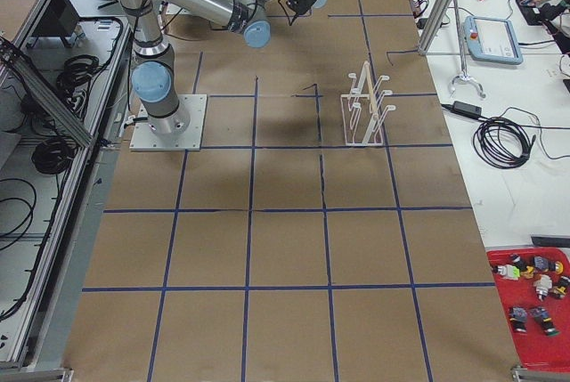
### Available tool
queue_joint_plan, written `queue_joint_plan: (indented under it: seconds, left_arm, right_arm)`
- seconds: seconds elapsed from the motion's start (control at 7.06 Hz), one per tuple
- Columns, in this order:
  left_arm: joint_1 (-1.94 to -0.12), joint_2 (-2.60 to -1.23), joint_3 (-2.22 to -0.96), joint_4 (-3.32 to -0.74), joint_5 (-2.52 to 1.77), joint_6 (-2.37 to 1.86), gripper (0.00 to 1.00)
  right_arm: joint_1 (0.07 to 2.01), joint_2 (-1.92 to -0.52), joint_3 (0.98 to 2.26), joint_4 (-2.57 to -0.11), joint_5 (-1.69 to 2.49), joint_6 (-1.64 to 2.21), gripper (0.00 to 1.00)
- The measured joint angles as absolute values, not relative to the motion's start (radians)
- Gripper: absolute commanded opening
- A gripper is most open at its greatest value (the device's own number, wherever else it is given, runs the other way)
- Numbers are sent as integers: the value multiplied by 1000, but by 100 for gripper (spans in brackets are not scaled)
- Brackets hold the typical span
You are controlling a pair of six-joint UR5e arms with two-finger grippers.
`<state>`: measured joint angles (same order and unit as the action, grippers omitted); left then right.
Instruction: Transfer IKEA cup to right arm and place on rack
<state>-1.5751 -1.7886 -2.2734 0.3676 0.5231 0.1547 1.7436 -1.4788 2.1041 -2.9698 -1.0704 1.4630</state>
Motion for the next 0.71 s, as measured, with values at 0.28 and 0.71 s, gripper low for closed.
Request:
queue_joint_plan:
  seconds: [0.28,0.71]
  left_arm:
    - [-1575,-1789,-2273,368,523,153,8]
    - [-1576,-1789,-2273,368,523,151,15]
  right_arm:
    - [1749,-1469,2098,-2969,-1072,1462,79]
    - [1750,-1469,2096,-2969,-1066,1462,55]
